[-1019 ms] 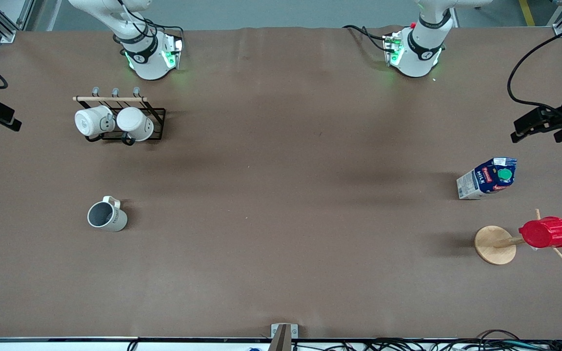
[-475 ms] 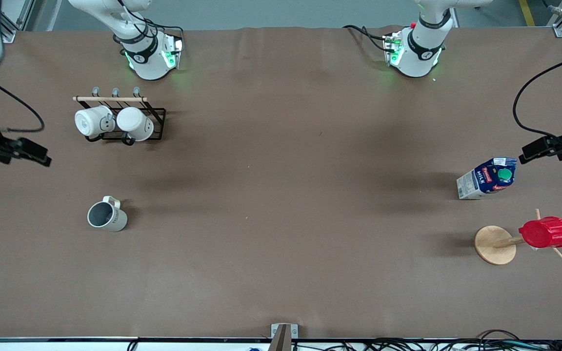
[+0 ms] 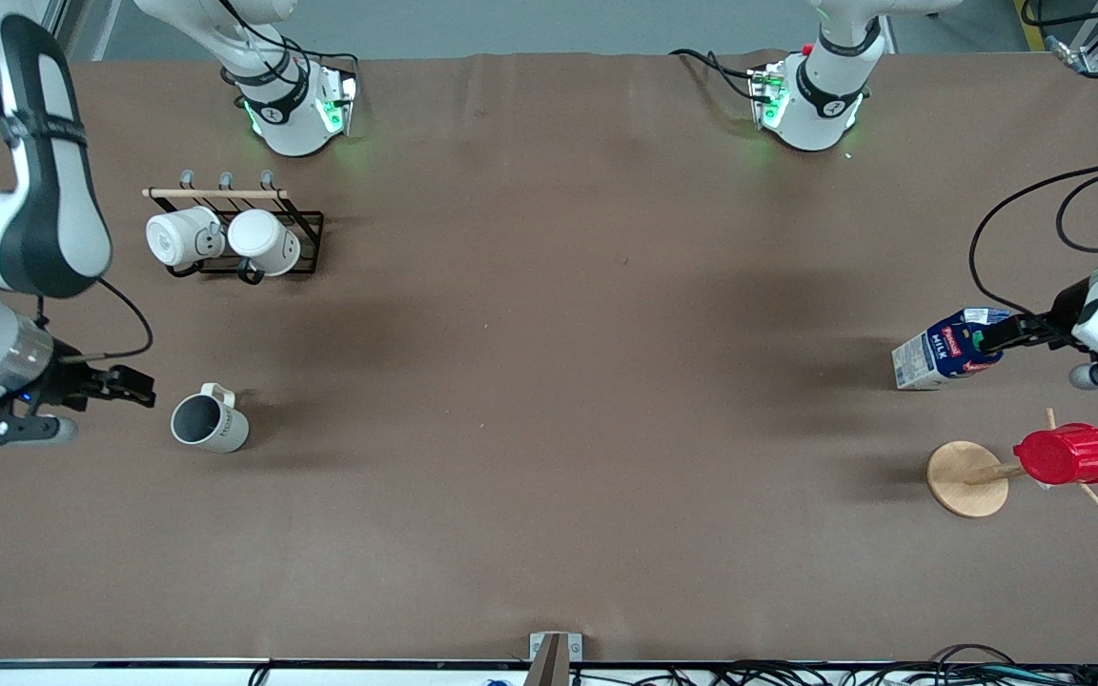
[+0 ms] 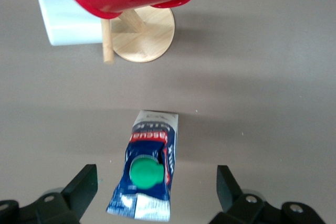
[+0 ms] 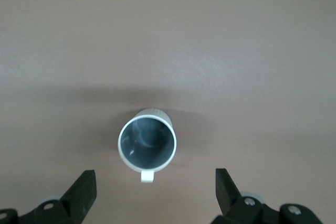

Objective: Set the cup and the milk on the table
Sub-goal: 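Grasp the white mug with the right gripper while the left gripper grasps the carton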

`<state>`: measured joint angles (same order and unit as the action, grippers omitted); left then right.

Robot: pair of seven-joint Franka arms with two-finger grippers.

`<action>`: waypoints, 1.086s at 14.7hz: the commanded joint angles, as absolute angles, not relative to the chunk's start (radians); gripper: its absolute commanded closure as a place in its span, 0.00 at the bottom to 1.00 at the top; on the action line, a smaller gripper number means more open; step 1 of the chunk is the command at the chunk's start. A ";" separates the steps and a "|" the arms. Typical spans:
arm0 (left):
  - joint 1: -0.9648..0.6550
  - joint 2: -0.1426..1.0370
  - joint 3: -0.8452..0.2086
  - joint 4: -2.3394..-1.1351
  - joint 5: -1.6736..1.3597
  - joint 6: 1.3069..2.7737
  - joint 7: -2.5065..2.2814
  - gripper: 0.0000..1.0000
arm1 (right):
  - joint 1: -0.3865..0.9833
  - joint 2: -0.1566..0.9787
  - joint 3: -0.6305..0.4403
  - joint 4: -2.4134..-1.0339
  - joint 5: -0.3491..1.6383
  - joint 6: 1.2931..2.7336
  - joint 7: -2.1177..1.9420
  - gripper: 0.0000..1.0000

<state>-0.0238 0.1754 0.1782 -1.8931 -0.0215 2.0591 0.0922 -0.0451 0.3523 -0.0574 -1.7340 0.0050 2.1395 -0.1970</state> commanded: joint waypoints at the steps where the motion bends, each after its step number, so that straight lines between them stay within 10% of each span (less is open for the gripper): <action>1: -0.020 0.161 0.183 -1.977 -0.009 2.140 0.101 0.00 | -0.064 0.409 -0.051 -1.773 0.012 2.242 -0.287 0.00; 10: 0.003 0.160 0.183 -2.094 -0.009 2.247 0.109 0.00 | -0.071 0.482 -0.051 -1.891 0.012 2.476 -0.310 0.01; 14: 0.015 0.160 0.184 -2.098 -0.009 2.249 0.150 0.02 | -0.069 0.508 -0.051 -1.891 0.012 2.485 -0.310 0.27; 16: 0.023 0.160 0.184 -2.098 -0.009 2.249 0.170 0.19 | -0.067 0.511 -0.052 -1.894 0.012 2.484 -0.310 0.39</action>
